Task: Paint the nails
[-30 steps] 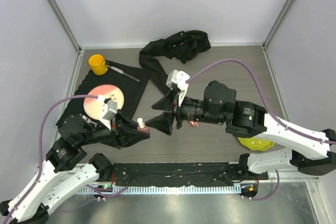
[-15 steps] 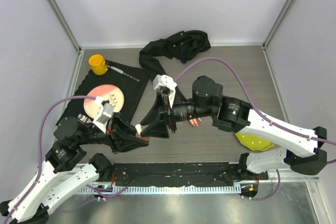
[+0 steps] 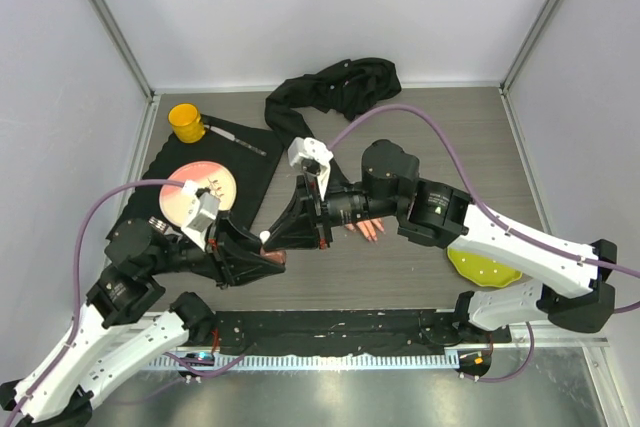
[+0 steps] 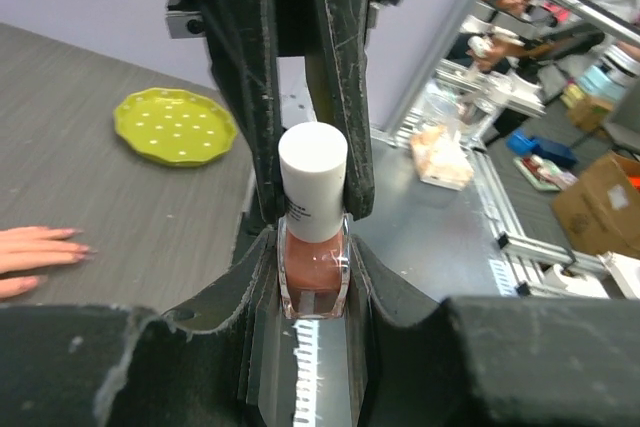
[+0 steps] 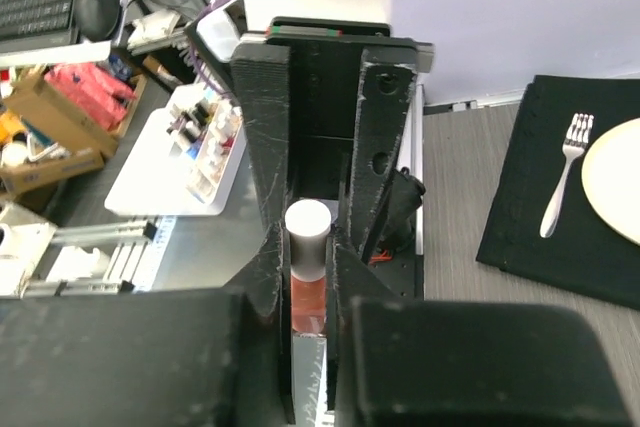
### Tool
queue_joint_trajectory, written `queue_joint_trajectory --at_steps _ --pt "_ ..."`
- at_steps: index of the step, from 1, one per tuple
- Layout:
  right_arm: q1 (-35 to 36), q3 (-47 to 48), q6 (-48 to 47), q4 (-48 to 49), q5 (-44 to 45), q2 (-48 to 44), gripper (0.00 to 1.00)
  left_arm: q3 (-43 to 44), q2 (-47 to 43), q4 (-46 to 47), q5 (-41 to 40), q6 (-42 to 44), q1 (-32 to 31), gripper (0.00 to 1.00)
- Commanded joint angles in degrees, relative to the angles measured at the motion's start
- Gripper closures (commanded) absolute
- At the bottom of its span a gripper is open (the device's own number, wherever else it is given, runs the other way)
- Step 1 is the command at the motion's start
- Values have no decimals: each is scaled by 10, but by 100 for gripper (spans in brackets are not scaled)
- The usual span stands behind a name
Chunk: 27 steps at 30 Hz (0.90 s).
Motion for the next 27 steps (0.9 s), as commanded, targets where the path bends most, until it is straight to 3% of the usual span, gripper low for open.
queue_joint_trajectory --at_steps 1,4,7,8,10,14,20,21,27 --pt "-1 -3 -2 14 36 4 99 49 11 -36 -130 44 2 100" --pt "4 -29 5 21 116 3 99 70 25 -93 -301 84 2 100" --pt "137 -32 -12 14 635 30 99 86 67 -124 -466 99 2 100" --pt "204 -13 -15 -16 822 57 99 90 77 -122 -478 101 2 100" --pt "233 59 3 -60 936 129 99 89 99 -99 -476 101 2 100" --pt "223 73 -19 -55 913 139 97 75 120 -63 -411 94 2 100" --pt "178 14 -40 -28 726 60 65 46 85 -62 -315 95 2 100" --pt "172 6 -42 -32 699 51 54 47 79 -70 -281 98 2 100" --pt "129 -1 -52 -82 482 -13 32 70 43 -162 -206 130 2 100"
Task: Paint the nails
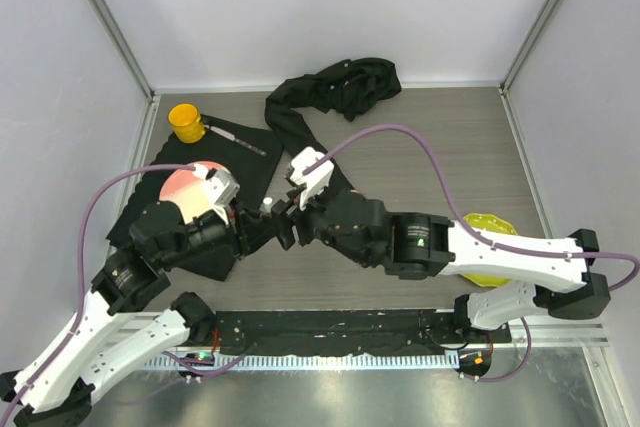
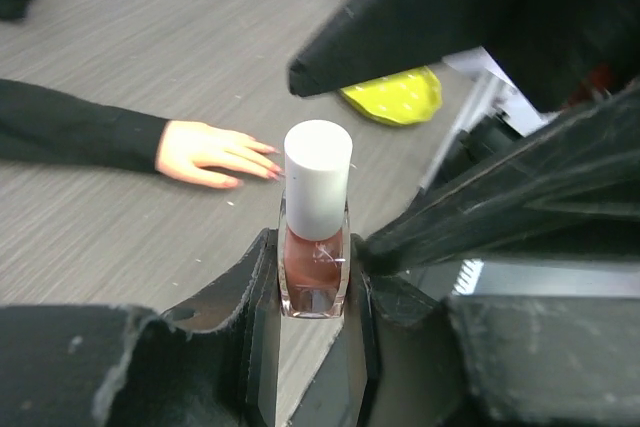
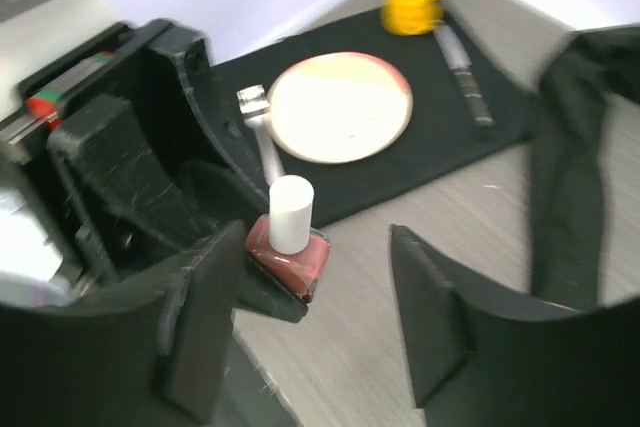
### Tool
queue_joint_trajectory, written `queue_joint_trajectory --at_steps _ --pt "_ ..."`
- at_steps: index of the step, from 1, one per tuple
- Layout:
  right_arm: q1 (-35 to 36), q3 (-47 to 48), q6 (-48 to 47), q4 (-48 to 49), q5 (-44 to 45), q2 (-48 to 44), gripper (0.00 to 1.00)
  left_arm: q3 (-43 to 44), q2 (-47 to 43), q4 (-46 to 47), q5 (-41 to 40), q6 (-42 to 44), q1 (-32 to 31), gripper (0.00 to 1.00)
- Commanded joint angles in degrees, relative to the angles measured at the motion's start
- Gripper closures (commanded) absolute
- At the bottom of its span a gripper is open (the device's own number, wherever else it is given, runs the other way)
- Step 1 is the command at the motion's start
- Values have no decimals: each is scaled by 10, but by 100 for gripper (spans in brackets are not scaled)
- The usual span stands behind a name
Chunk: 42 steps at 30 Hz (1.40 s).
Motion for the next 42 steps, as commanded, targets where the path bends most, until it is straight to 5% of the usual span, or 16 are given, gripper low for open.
queue_joint_trajectory --at_steps 1,5,8,31,34,35,36,39,41,42 --pt "-33 -9 -2 -22 -229 -58 31 28 -37 -19 98 24 2 100" --pt "-99 -24 34 20 -443 -94 28 18 -59 11 175 -8 2 100" --pt "-118 -18 49 36 -521 -95 29 5 -73 48 205 -42 2 100" --pt "-157 4 65 115 -654 -36 55 -12 -61 116 245 -83 2 100" --pt "-161 3 64 118 -658 -33 69 -9 -58 113 245 -78 2 100" --pt "-162 1 62 117 -658 -32 90 -8 -57 109 239 -76 2 100" --pt "-162 1 60 115 -641 -32 99 -3 -57 102 228 -70 2 100" --pt "-155 -5 39 80 -543 -30 99 18 -50 63 111 -58 2 100" --pt "-98 -2 -3 30 -299 -24 99 35 -27 24 -26 -47 2 100" --pt "-52 2 -10 19 41 -13 99 52 -15 13 -60 -44 2 100"
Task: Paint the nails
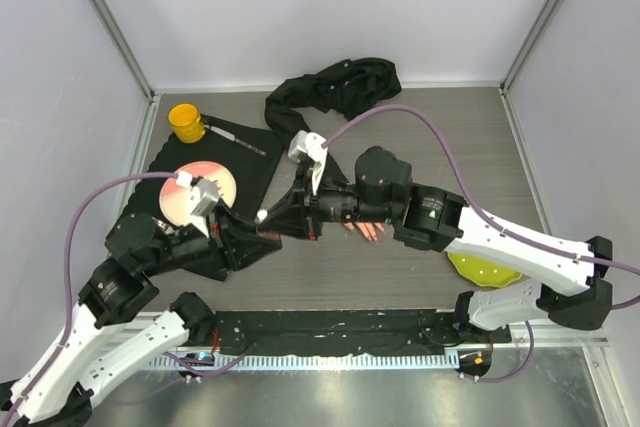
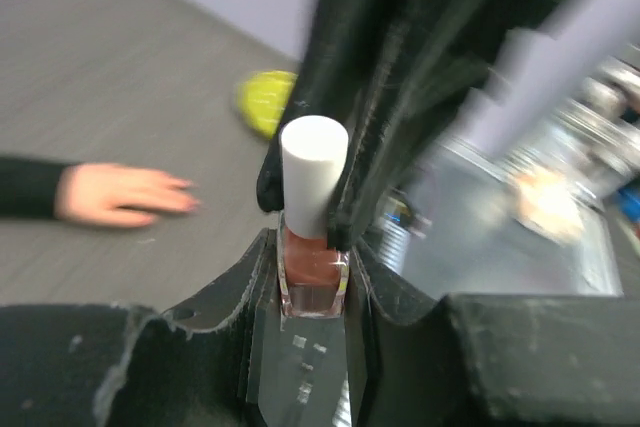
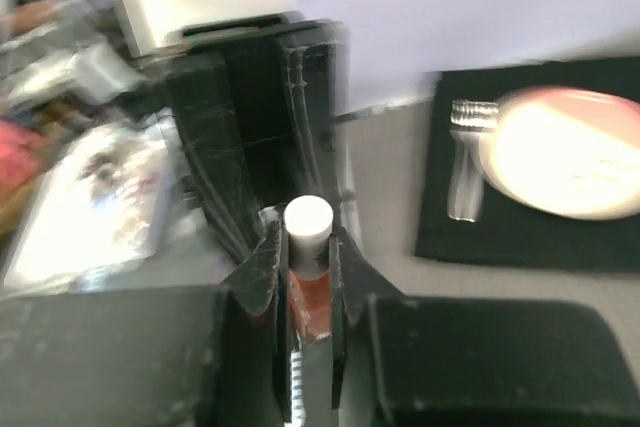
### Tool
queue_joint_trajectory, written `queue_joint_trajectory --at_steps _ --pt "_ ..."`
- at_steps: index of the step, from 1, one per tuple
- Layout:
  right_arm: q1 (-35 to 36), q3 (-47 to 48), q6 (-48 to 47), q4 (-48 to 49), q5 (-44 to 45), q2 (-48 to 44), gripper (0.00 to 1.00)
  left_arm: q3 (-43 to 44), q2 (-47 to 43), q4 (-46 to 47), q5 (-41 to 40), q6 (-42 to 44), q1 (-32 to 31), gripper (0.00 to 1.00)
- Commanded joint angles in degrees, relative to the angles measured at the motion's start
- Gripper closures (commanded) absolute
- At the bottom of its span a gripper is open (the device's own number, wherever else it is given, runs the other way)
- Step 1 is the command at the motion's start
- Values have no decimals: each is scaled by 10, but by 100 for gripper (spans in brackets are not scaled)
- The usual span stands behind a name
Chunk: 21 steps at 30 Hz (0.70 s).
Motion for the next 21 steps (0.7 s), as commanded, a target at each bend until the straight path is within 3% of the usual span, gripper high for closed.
queue_joint_trajectory --at_steps 1,3,6,7,9,10,12,13,16,21 --pt "167 30 -51 -63 694 36 99 58 52 -35 -229 32 1 100" --pt "196 53 -26 -68 809 88 99 64 83 -23 -261 34 2 100" --pt "197 58 -12 -77 819 107 99 65 109 -3 -245 31 1 100" --pt "194 56 -19 -71 795 105 98 65 112 -1 -241 30 1 100" --pt "189 49 -54 -55 749 90 88 61 111 -1 -213 31 1 100" --pt "188 45 -66 -52 695 84 74 56 104 -2 -201 32 1 100" --pt "178 38 -79 -50 643 60 61 40 92 -2 -184 34 1 100" --pt "175 36 -91 -51 619 50 49 34 76 -2 -157 32 1 100" --pt "173 27 -105 -63 545 16 32 5 46 7 -100 20 1 100" --pt "150 12 -96 -76 368 -30 27 -30 -13 48 31 -17 1 100"
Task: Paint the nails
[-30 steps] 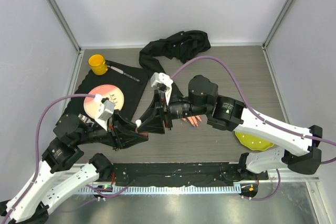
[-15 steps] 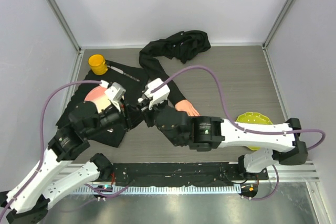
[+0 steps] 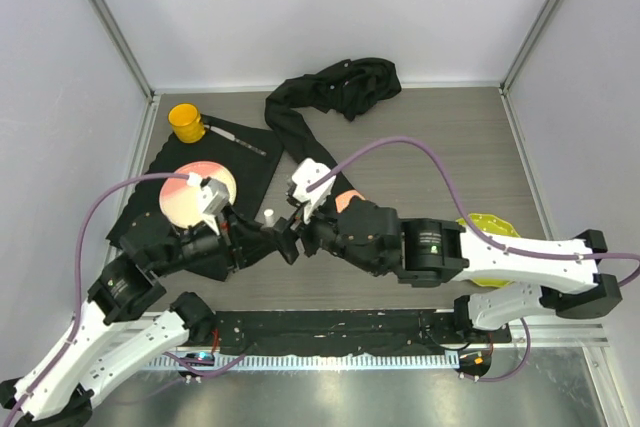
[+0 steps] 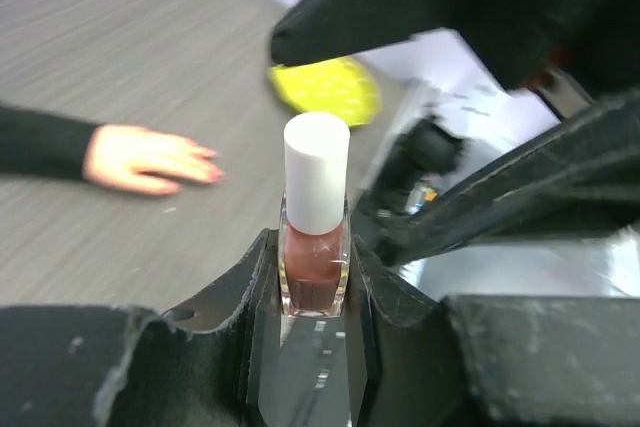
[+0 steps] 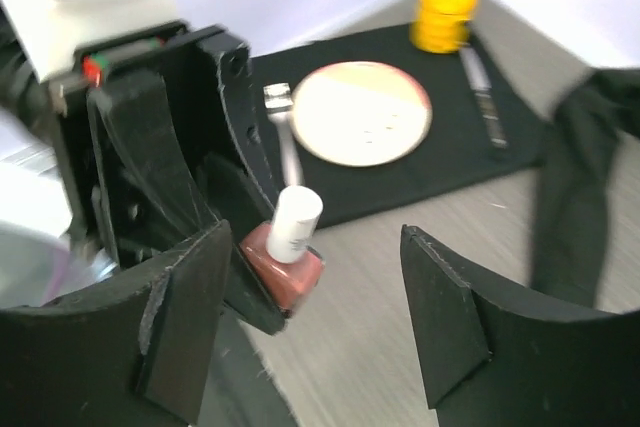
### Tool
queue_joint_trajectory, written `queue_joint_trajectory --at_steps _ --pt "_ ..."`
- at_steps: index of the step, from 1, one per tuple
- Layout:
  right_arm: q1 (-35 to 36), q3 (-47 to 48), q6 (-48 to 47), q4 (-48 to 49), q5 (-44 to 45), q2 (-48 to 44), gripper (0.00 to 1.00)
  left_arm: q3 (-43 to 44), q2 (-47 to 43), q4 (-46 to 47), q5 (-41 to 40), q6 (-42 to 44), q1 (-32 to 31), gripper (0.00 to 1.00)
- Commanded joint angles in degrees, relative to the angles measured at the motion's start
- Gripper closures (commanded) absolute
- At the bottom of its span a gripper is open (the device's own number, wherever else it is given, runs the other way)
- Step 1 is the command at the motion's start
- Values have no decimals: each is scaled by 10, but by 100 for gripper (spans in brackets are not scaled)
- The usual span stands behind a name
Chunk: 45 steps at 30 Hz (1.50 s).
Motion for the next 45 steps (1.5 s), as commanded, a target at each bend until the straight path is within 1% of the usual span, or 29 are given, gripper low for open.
queue_joint_trajectory --at_steps 1,2,3,4,6,10,13,19,22,23,27,28,29,31,32,34,35,36,37,38,39,40,41,42,43,45 --pt "-27 -18 -10 6 -207 -62 27 -9 -39 78 124 -38 1 100" --pt "-38 -29 -4 11 -239 -69 30 -9 -46 80 137 -39 1 100" --pt "-62 -33 3 25 -308 -74 34 -9 -47 81 143 -45 2 100" --pt "-75 -40 12 34 -330 -86 35 -8 -49 82 147 -48 1 100" --pt "-111 -45 42 61 -425 -91 39 -9 -54 88 160 -60 2 100" --pt "-140 -37 72 79 -513 -86 41 -10 -57 105 166 -71 1 100" --pt "-143 -34 88 95 -551 -72 41 -9 -55 114 170 -74 1 100" --pt "-146 -31 103 120 -573 -54 43 -2 -42 122 177 -79 1 100" --pt "-148 -28 103 124 -572 -49 50 -1 -40 124 177 -76 1 100" --pt "-150 -27 101 123 -572 -47 54 -1 -40 123 177 -75 1 100" --pt "-152 -27 97 124 -572 -43 59 4 -36 113 172 -60 1 100" --pt "-153 -27 96 124 -573 -43 62 4 -35 110 172 -59 1 100" --pt "-155 -26 96 124 -577 -43 72 5 -34 110 172 -58 1 100" --pt "-157 -27 95 123 -579 -41 88 9 -31 105 165 -51 1 100" --pt "-157 -27 92 120 -577 -41 99 11 -27 101 149 -47 1 100" --pt "-157 -28 85 109 -543 -39 99 24 -23 78 118 -27 1 100" --pt "-158 -27 85 94 -513 -36 99 31 -17 66 65 -17 1 100" --pt "-153 -16 88 78 -382 -33 99 43 -12 46 28 -9 1 100" --pt "-112 0 86 50 -216 -25 99 49 -6 34 -13 13 1 100" --pt "-57 21 83 -22 -29 9 99 56 0 24 -64 26 1 100" --pt "-9 51 42 -34 133 33 99 75 24 -1 -141 40 1 100" --pt "40 66 30 -34 322 55 99 84 38 -12 -176 49 1 100" --pt "43 83 43 -68 347 79 99 92 51 -20 -191 62 1 100" --pt "39 87 51 -69 339 94 99 103 77 -19 -183 68 1 100" --pt "38 77 39 -34 323 94 99 105 86 -13 -170 70 1 100" --pt "34 65 31 -16 300 95 99 96 98 20 -125 63 1 100"
